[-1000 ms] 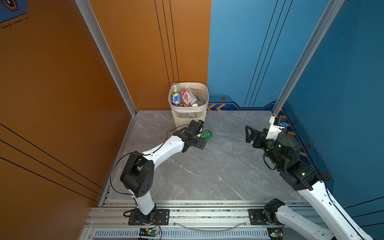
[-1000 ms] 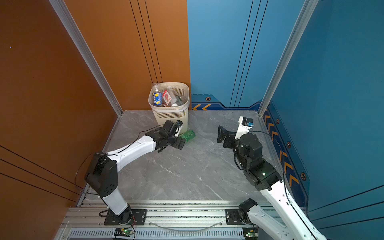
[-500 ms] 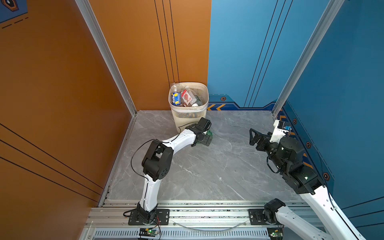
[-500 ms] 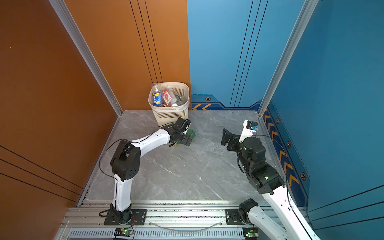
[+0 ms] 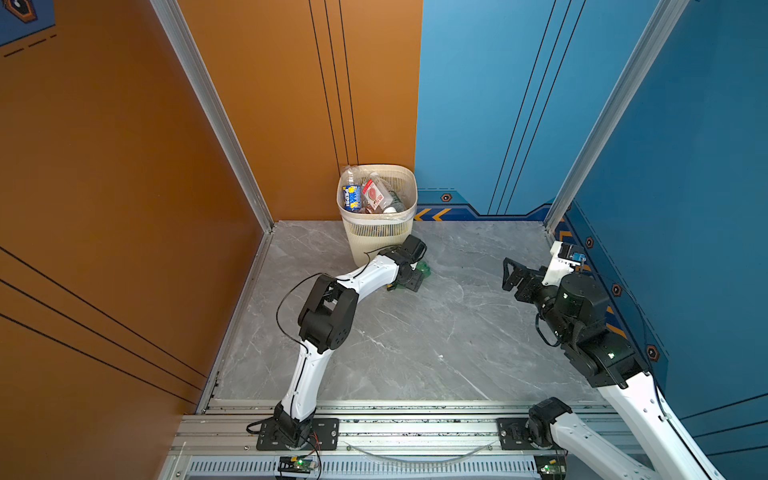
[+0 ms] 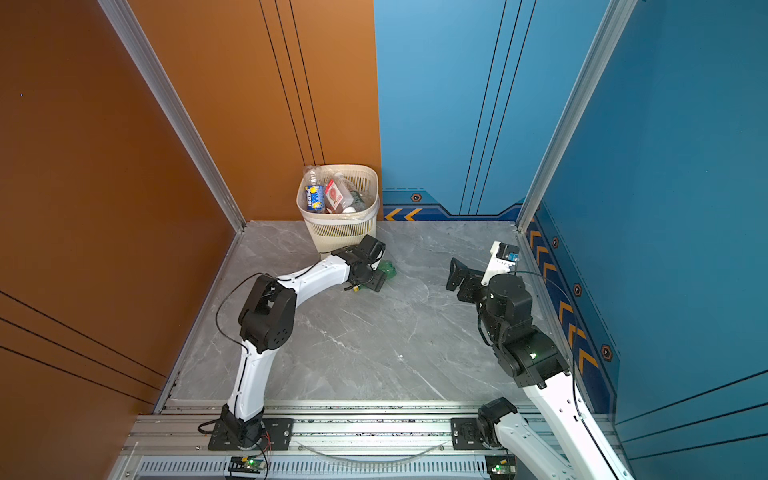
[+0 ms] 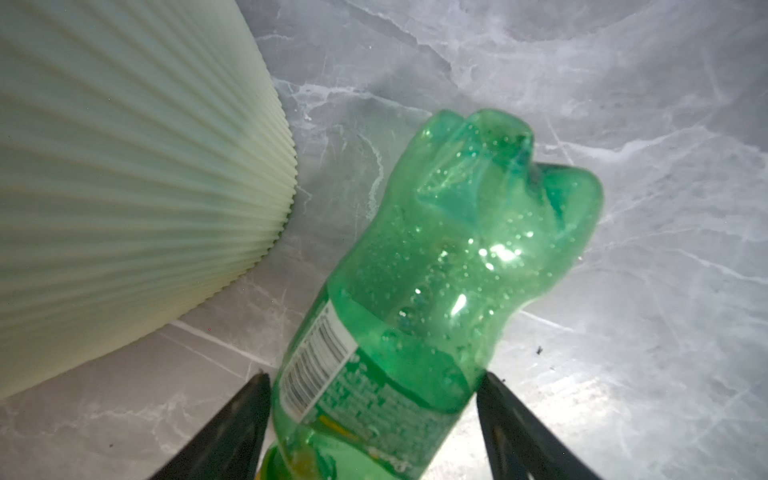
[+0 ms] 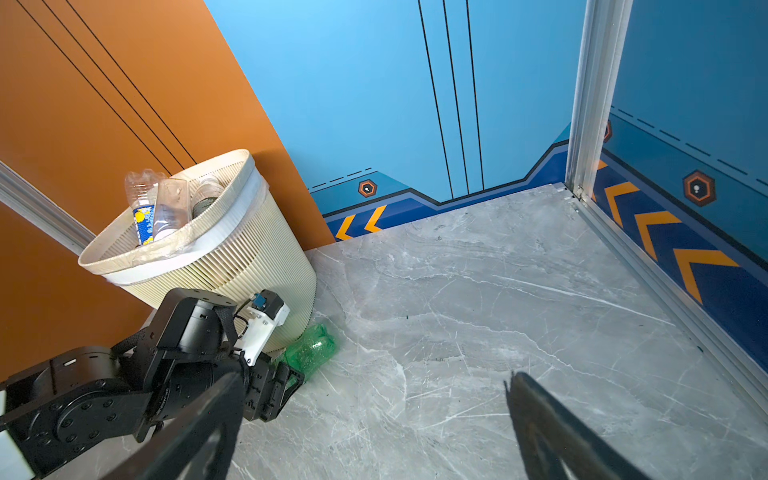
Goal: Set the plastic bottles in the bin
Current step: 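Grasp the green Sprite bottle with the left gripper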
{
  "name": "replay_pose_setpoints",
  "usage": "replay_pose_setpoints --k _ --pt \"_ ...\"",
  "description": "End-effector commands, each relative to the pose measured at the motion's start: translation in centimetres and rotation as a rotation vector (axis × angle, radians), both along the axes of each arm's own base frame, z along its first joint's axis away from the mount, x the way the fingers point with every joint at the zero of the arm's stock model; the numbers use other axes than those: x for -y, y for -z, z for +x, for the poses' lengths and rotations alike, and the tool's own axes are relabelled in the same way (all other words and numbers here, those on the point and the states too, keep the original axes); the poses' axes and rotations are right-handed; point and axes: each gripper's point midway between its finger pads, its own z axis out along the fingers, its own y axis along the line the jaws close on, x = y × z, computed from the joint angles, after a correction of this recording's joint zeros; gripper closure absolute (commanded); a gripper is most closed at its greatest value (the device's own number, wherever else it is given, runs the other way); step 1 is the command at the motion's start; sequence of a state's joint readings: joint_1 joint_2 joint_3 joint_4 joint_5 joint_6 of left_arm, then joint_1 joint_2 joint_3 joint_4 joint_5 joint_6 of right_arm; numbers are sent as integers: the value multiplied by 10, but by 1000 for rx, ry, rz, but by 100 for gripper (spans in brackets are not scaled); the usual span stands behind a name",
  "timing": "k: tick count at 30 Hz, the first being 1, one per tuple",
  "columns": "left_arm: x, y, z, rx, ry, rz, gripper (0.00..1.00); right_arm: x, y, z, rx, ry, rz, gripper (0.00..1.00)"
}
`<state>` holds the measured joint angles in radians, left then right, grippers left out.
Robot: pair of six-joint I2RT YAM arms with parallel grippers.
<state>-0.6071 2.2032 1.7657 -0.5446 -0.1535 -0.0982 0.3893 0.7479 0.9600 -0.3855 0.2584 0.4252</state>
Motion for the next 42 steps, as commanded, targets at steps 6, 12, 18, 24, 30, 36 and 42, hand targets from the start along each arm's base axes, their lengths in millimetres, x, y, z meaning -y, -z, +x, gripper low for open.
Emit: replay_pose_setpoints --k 6,12,18,24,30,36,42 --pt "10 -1 -11 -42 36 -9 31 2 8 -4 -16 -4 26 0" --pt "13 1 -19 -62 24 -22 31 6 8 -8 -10 6 38 0" --pt "13 9 -23 -82 13 -21 18 10 8 -11 -3 16 52 1" --pt "11 16 -21 -97 -3 -9 18 14 3 -16 9 23 54 1" --pt "12 18 -22 -112 -5 -17 27 17 1 -18 15 32 61 1" --pt "18 6 -27 -106 8 -36 36 20 2 -21 19 43 63 0" --pt "31 -34 -35 -47 37 -85 41 22 1 -23 25 48 66 1"
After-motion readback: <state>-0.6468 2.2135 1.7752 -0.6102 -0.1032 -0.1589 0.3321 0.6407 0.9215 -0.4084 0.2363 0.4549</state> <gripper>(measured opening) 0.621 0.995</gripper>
